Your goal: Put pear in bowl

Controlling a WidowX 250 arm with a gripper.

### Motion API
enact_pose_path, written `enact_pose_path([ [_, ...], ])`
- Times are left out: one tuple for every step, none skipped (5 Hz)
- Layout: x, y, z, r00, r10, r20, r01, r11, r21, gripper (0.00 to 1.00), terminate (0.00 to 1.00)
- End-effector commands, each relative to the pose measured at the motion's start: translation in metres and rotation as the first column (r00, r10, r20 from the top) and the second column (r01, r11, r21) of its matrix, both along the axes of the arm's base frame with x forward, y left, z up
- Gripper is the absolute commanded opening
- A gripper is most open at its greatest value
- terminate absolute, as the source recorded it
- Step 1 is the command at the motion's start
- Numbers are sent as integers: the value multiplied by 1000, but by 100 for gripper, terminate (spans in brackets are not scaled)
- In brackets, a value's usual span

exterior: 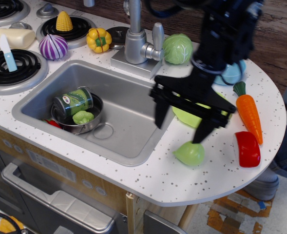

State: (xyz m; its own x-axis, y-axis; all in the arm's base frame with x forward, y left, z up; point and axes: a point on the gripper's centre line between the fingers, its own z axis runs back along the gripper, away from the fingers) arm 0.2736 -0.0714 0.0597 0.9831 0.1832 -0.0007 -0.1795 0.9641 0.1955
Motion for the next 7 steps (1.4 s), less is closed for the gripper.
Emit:
enact_pose_path([
  [4,-21,4,990,-1,139,1,1000,-5,100,0],
  [5,-17,-7,987,-9,162,12,1000,-13,100,0],
  [6,-11,-20,980,-18,200,27,999,-40,100,0],
  [6,-10,-30,976,-10,219,16,1000,-26,100,0],
  [6,0,-45,967,-16,255,31,998,-53,100,0],
  [5,3,-55,962,8,271,17,996,-88,100,0],
  [5,5,-57,961,21,275,6,995,-99,0,0],
])
